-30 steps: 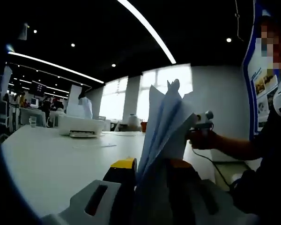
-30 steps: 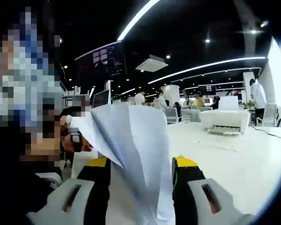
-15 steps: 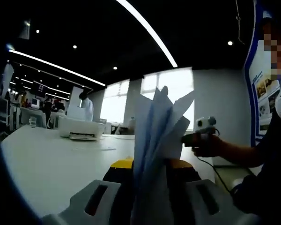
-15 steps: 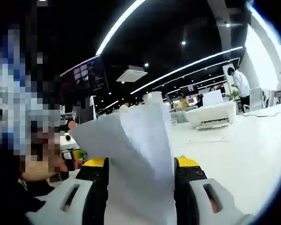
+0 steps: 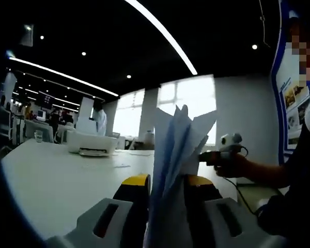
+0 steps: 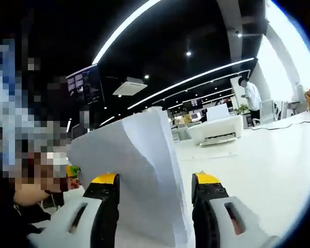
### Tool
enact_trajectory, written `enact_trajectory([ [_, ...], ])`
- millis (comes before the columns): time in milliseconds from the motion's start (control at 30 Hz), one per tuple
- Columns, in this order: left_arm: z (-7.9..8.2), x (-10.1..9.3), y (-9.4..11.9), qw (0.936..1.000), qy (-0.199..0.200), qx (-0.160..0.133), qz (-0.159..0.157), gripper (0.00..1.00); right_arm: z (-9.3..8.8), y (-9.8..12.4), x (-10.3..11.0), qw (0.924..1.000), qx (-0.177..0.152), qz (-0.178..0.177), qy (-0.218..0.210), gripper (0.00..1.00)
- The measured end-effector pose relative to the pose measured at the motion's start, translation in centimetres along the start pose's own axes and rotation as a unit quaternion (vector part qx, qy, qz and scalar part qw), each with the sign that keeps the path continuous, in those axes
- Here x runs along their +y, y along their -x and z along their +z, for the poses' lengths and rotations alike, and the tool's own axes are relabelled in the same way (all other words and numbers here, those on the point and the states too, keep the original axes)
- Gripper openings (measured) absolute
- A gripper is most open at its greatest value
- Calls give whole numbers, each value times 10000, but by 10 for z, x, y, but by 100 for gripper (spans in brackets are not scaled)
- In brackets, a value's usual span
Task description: Organize the stack of printing papers by aligning and flattening the scattered papers on the table
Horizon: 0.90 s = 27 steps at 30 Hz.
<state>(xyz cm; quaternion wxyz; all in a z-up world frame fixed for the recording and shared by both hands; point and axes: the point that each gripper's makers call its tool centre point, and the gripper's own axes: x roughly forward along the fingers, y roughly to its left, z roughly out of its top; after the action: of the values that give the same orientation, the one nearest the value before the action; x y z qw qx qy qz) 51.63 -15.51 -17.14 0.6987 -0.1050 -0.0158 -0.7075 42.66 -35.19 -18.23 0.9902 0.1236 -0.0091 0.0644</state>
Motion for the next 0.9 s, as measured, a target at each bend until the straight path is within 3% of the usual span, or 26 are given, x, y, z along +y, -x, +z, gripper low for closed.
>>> enact_trajectory([
  [133,11,4,-1,9999,-76,-132,66,30,15,9,-7,9988,-393,-278,21,51],
  [267,15,7,-8,9997,-180,-122,129,30,21,14,-13,9985,-465,-302,-33,51],
  [367,15,9,-13,9996,-173,-132,150,30,23,16,-13,9986,-485,-135,-144,50],
  [467,11,8,-19,9997,-191,-43,134,29,22,16,-4,9986,-386,338,-133,44],
  [567,10,10,-18,9998,-132,-24,118,21,21,13,-3,9980,-271,570,43,46],
  [667,11,8,-18,10000,-57,-50,1,6,15,10,-5,9987,-163,483,57,52],
  [800,6,5,-21,9998,-203,17,15,6,-1,6,-4,9991,-42,431,33,52],
  [900,7,1,-21,9998,-200,-93,-21,6,-10,6,-7,9992,-34,302,-241,53],
])
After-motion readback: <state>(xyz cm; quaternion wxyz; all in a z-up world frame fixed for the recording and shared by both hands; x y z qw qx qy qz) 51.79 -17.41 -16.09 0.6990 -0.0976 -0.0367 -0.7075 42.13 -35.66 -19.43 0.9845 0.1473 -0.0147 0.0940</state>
